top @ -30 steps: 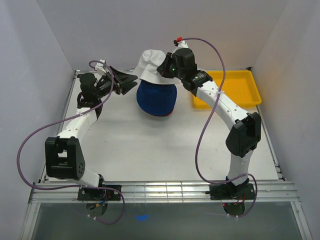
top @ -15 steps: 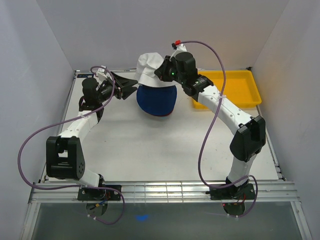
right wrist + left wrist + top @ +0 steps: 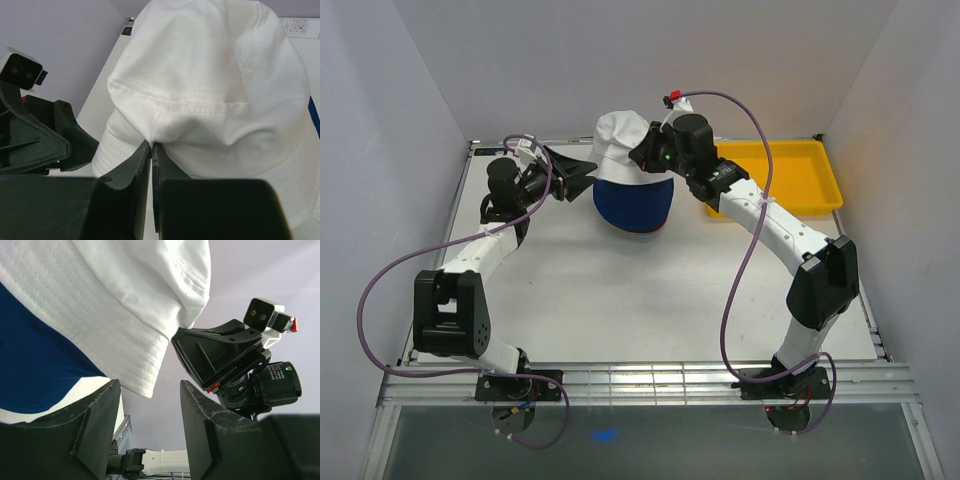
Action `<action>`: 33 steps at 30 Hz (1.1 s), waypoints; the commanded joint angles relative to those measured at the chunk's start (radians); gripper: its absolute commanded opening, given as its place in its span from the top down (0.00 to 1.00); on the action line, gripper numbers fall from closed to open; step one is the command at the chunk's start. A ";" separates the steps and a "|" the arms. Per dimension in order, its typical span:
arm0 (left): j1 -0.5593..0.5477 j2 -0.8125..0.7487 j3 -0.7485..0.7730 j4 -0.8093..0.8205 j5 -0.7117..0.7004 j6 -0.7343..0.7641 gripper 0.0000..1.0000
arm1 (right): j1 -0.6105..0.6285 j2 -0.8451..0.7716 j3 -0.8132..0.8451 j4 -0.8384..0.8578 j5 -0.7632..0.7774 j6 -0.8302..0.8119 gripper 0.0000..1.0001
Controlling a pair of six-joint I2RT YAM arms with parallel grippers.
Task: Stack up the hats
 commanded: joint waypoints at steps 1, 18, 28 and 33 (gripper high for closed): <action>-0.013 -0.014 -0.026 0.019 -0.014 -0.001 0.38 | 0.007 -0.066 -0.018 0.068 -0.019 -0.019 0.92; -0.014 -0.006 -0.067 0.019 -0.022 0.008 0.39 | 0.022 -0.123 -0.156 0.151 -0.049 -0.021 0.92; -0.010 0.024 -0.077 -0.001 -0.039 0.069 0.40 | 0.022 -0.150 -0.198 0.153 -0.069 -0.040 0.92; 0.013 0.056 -0.061 -0.039 -0.051 0.118 0.40 | 0.022 -0.140 -0.196 0.139 -0.095 -0.045 0.92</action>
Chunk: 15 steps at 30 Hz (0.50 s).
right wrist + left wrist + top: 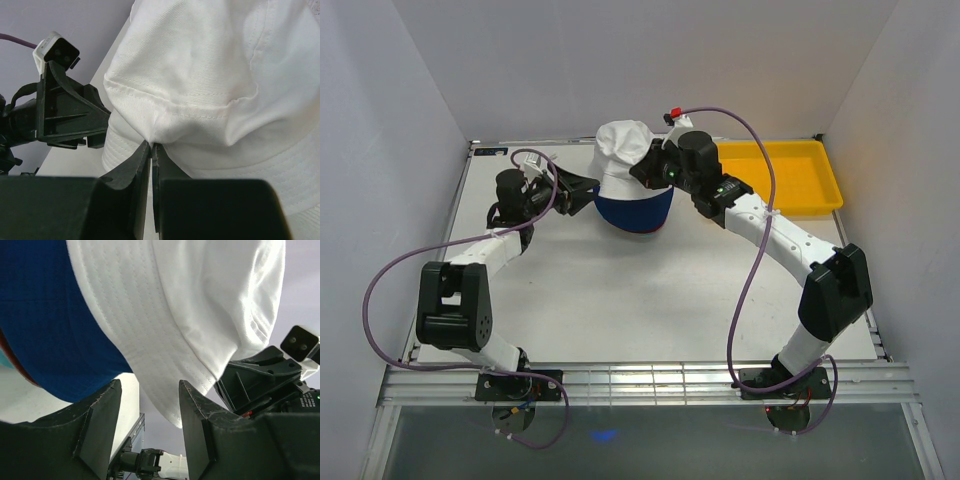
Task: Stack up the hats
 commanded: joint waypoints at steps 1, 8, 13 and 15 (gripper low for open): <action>0.022 0.025 0.023 -0.022 -0.017 0.051 0.40 | 0.009 -0.044 -0.004 0.037 -0.037 -0.023 0.92; 0.039 0.103 0.087 0.000 -0.017 0.076 0.34 | 0.009 -0.037 -0.020 0.036 -0.063 -0.024 0.92; 0.047 0.158 0.109 0.055 -0.018 0.038 0.33 | 0.009 -0.044 -0.042 0.037 -0.066 -0.024 0.92; 0.051 0.186 0.112 0.107 -0.015 0.016 0.34 | 0.009 -0.049 -0.053 0.037 -0.065 -0.023 0.92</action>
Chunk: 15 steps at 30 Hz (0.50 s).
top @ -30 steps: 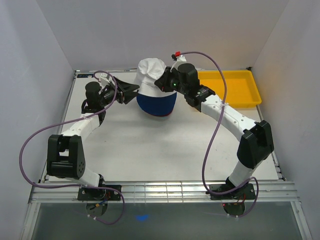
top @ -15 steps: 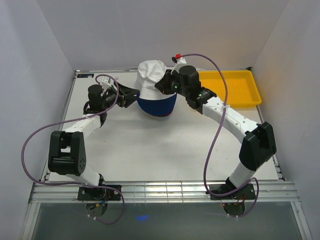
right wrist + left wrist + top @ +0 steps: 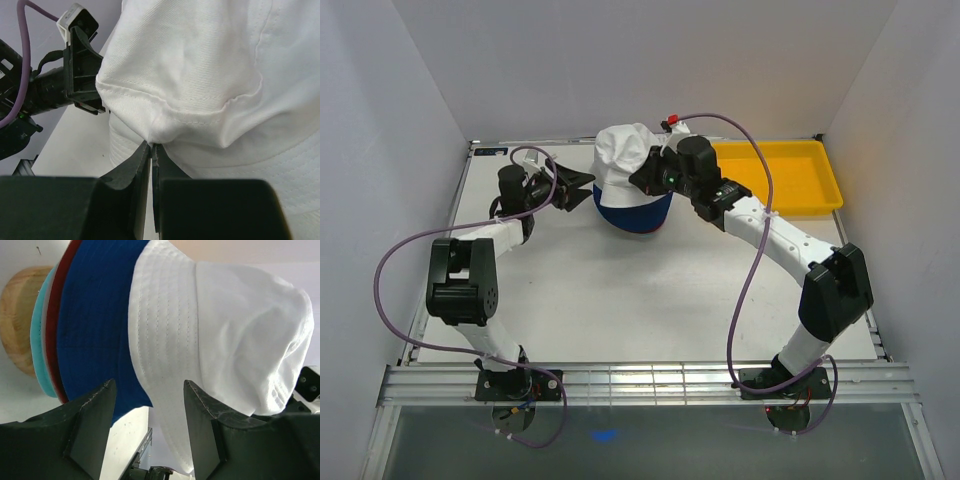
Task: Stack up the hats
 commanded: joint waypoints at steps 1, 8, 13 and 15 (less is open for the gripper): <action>0.011 0.024 0.036 0.096 0.004 -0.031 0.33 | 0.007 -0.050 -0.019 0.029 -0.019 -0.013 0.92; 0.015 0.086 0.074 0.152 0.005 -0.062 0.34 | -0.011 -0.059 -0.038 0.019 -0.027 -0.003 0.92; 0.015 0.125 0.080 0.235 0.011 -0.114 0.35 | -0.025 -0.055 -0.007 0.002 -0.050 0.006 0.86; 0.015 0.133 0.077 0.261 0.014 -0.132 0.37 | -0.031 -0.046 0.007 -0.010 -0.061 0.016 0.85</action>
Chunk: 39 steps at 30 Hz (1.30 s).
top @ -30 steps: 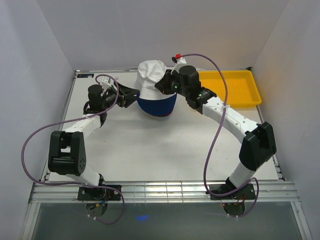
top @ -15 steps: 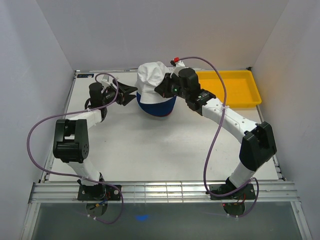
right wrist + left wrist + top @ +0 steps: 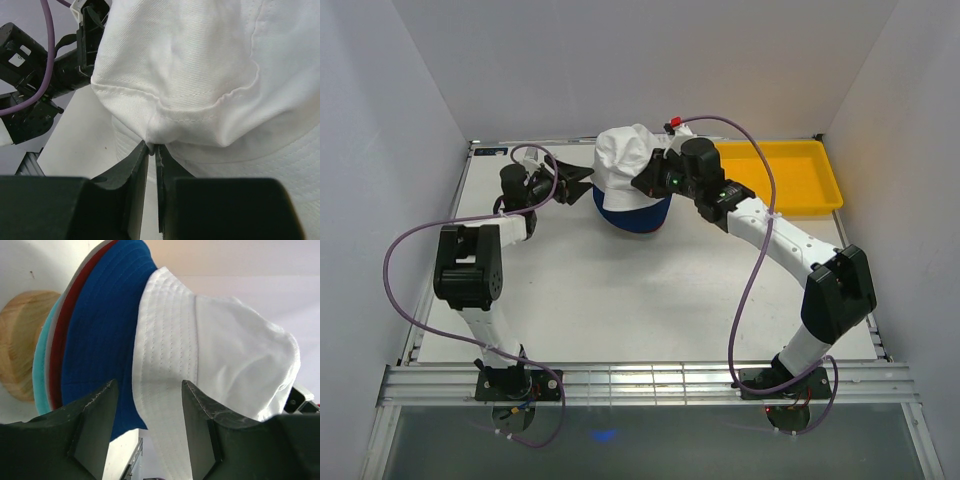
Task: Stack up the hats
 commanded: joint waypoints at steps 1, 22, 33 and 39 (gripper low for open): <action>0.004 0.006 0.030 0.111 0.011 -0.050 0.37 | -0.019 -0.025 0.053 -0.008 -0.043 0.012 0.83; 0.004 0.067 0.025 0.238 0.020 -0.146 0.47 | -0.184 -0.011 0.063 -0.010 -0.279 0.213 0.64; 0.004 0.087 0.025 0.270 0.031 -0.173 0.52 | -0.361 -0.034 -0.132 0.086 -0.452 0.347 0.44; 0.004 0.092 0.027 0.272 0.033 -0.176 0.55 | -0.376 0.011 -0.199 0.240 -0.520 0.463 0.35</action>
